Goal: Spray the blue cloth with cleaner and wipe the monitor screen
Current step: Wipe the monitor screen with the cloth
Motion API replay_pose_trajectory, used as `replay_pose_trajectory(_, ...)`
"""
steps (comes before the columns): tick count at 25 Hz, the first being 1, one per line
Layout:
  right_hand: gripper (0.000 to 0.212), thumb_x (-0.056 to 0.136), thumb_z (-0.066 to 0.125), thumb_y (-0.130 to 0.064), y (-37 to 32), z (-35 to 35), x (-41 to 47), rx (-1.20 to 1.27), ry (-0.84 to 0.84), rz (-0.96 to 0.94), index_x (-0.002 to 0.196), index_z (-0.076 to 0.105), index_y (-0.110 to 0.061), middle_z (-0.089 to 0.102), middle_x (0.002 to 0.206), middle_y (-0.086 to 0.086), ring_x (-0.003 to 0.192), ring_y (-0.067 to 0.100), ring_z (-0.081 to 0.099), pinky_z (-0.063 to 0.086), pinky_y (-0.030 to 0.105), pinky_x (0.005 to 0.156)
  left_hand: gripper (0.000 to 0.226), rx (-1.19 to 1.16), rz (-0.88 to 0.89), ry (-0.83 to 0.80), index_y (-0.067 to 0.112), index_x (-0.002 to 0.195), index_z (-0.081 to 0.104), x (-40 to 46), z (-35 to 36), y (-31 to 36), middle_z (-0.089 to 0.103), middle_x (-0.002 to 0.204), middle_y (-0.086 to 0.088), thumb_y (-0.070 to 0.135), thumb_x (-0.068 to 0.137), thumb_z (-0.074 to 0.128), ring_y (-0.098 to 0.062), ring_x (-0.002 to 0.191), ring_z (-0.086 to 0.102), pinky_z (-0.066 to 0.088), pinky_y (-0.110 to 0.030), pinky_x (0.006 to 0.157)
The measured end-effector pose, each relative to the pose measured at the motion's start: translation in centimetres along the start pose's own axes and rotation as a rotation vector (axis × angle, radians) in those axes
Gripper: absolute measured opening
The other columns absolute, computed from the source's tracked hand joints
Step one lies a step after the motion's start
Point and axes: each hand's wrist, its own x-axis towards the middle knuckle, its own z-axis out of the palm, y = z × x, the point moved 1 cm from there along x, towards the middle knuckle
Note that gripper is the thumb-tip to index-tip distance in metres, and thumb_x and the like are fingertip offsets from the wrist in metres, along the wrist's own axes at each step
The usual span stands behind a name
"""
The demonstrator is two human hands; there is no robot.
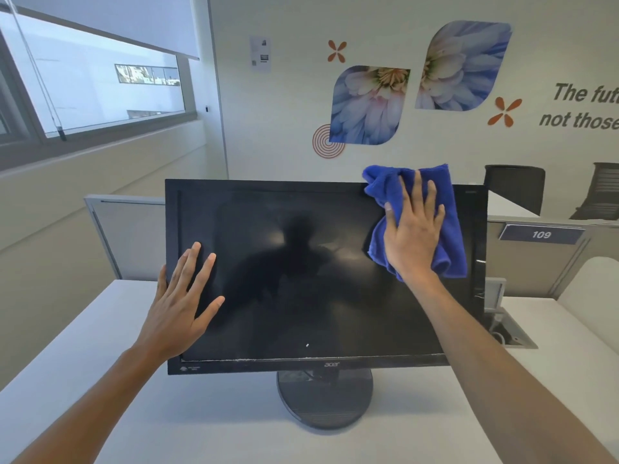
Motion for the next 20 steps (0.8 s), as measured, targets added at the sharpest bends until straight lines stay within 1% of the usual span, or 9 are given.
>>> replay_pose_trajectory(2, 0.061, 0.098, 0.034, -0.035, -3.5, 0.8, -0.4, -0.007, -0.012, -0.077, 0.156, 0.019, -0.023, 0.016, 0.164, 0.005, 0.152, 0.028, 0.009, 0.016, 0.056, 0.120, 0.074, -0.009, 0.008, -0.005, 0.029, 0.154, 0.006, -0.1, -0.1, -0.2, -0.007, 0.163, 0.003, 0.067, 0.092, 0.017, -0.019, 0.150, -0.004, 0.008, -0.056, 0.119)
replay_pose_trajectory(5, 0.060, 0.097, 0.030, -0.035, -8.8, 1.7, -1.2, -0.021, -0.012, -0.183, 0.156, 0.020, -0.024, 0.018, 0.164, 0.002, 0.152, 0.025, 0.010, 0.016, 0.055, 0.119, 0.072, -0.009, 0.029, -0.010, 0.029, 0.154, 0.010, -0.3, -0.4, -0.7, -0.005, 0.164, 0.004, 0.064, 0.092, 0.021, -0.017, 0.150, -0.004, 0.009, -0.053, 0.119)
replay_pose_trajectory(7, 0.060, 0.098, 0.032, -0.036, -11.8, 2.3, -1.8, -0.012, -0.004, -0.247, 0.156, 0.021, -0.025, 0.018, 0.164, 0.000, 0.152, 0.024, 0.011, 0.015, 0.055, 0.119, 0.069, 0.005, 0.048, -0.008, 0.028, 0.154, 0.012, -0.5, -0.6, -1.2, -0.002, 0.164, 0.004, 0.060, 0.094, 0.023, -0.016, 0.150, -0.003, 0.012, -0.051, 0.120)
replay_pose_trajectory(11, 0.056, 0.099, 0.038, -0.033, -17.3, 3.3, -2.7, 0.017, 0.012, -0.405, 0.154, 0.030, -0.025, 0.025, 0.162, -0.001, 0.150, 0.026, 0.017, 0.015, 0.055, 0.119, 0.067, 0.058, 0.061, -0.008, 0.025, 0.154, 0.015, -1.3, -0.9, -2.2, 0.003, 0.164, 0.003, 0.055, 0.095, 0.025, -0.017, 0.150, 0.003, 0.016, -0.050, 0.120)
replay_pose_trajectory(14, 0.056, 0.097, 0.035, -0.030, -21.2, 3.8, -3.1, 0.030, -0.022, -0.531, 0.153, 0.032, -0.025, 0.025, 0.162, 0.000, 0.150, 0.026, 0.017, 0.012, 0.054, 0.120, 0.066, 0.048, 0.022, 0.007, 0.022, 0.154, 0.015, -2.0, -1.0, -3.1, 0.003, 0.164, 0.003, 0.050, 0.096, 0.026, -0.018, 0.150, 0.003, 0.017, -0.051, 0.119)
replay_pose_trajectory(16, 0.058, 0.096, 0.038, -0.031, -23.7, 4.1, -3.3, 0.039, -0.044, -0.618, 0.153, 0.032, -0.025, 0.024, 0.162, 0.000, 0.150, 0.026, 0.016, 0.011, 0.054, 0.120, 0.066, 0.007, -0.001, 0.019, 0.020, 0.154, 0.012, -2.4, -0.8, -3.5, 0.002, 0.164, 0.003, 0.045, 0.096, 0.029, -0.018, 0.150, 0.005, 0.018, -0.050, 0.119)
replay_pose_trajectory(18, 0.059, 0.096, 0.044, -0.032, -26.3, 4.4, -3.4, 0.046, -0.057, -0.712, 0.153, 0.032, -0.026, 0.023, 0.162, -0.001, 0.150, 0.025, 0.017, 0.012, 0.054, 0.120, 0.068, -0.057, -0.038, 0.044, 0.019, 0.155, 0.007, -2.7, -0.7, -3.9, 0.001, 0.164, 0.002, 0.041, 0.095, 0.031, -0.017, 0.150, 0.005, 0.017, -0.047, 0.120)
replay_pose_trajectory(20, 0.059, 0.096, 0.046, -0.031, -28.3, 4.7, -3.4, 0.042, -0.072, -0.763, 0.153, 0.031, -0.028, 0.022, 0.163, -0.003, 0.151, 0.023, 0.017, 0.012, 0.053, 0.119, 0.068, -0.101, -0.070, 0.060, 0.018, 0.155, 0.004, -3.0, -0.6, -4.3, 0.002, 0.164, 0.002, 0.042, 0.096, 0.029, -0.016, 0.150, 0.005, 0.014, -0.042, 0.121)
